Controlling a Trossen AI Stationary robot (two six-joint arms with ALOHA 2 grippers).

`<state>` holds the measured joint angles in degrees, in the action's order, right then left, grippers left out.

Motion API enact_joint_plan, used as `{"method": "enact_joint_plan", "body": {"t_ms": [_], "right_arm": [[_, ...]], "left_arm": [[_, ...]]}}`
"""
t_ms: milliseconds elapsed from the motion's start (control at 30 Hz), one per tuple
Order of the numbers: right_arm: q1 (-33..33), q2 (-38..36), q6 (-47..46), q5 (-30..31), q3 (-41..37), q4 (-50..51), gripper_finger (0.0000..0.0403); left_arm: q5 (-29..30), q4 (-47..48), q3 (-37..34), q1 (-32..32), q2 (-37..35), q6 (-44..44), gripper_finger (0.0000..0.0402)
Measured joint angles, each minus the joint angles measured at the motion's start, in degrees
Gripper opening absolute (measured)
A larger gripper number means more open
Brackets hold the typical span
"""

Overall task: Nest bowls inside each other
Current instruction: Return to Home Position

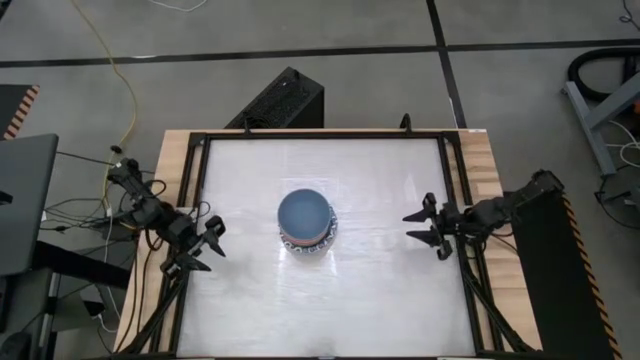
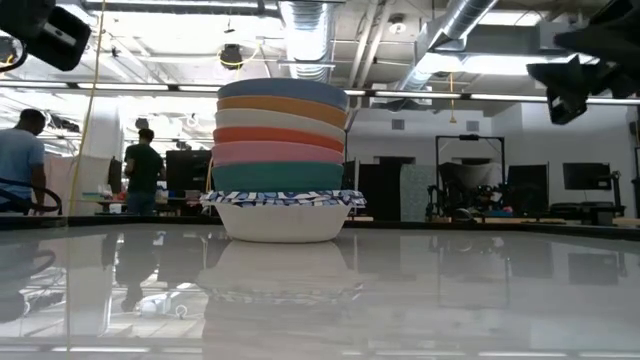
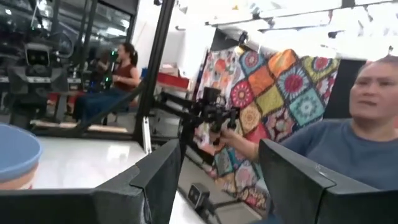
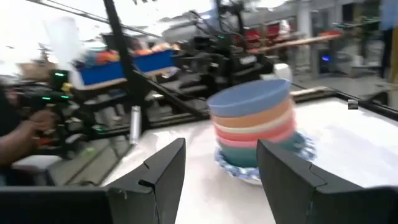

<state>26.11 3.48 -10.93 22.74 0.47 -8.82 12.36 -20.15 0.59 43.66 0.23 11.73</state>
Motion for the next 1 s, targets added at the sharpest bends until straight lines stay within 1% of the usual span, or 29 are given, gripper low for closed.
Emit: {"method": "enact_joint_plan", "body": {"t_ms": [67, 200, 367, 600, 867, 1000], "right_arm": [[0.0, 0.0, 0.2, 1.7, 0.0, 1.0, 0.0217], [0.0, -0.1, 3.2, 1.6, 0.0, 2.0, 0.0217], [0.0, 0.0, 3.9, 1.6, 0.0, 4.1, 0.0217], [0.0, 3.1, 7.2, 1.4, -0.1, 4.4, 0.0217], [0.0, 8.4, 5.7, 1.3, -0.1, 4.5, 0.0217], [0.0, 9.9, 5.6, 2.1, -0.1, 3.8, 0.0217]], "left_arm": [[0.1, 1.4, 0.0, 0.0, 0.0, 0.0, 0.0208], [0.8, 5.4, 0.0, 0.0, 0.0, -2.2, 0.0208], [3.0, 10.0, -0.1, 0.0, 0.0, -4.6, 0.0208], [3.6, 16.2, -0.1, 0.0, 0.0, -6.7, 0.0208], [3.6, 16.2, -0.1, -0.1, 0.0, -9.7, 0.0208], [4.1, 16.2, -0.1, -0.9, 0.0, -10.6, 0.0208]]}}
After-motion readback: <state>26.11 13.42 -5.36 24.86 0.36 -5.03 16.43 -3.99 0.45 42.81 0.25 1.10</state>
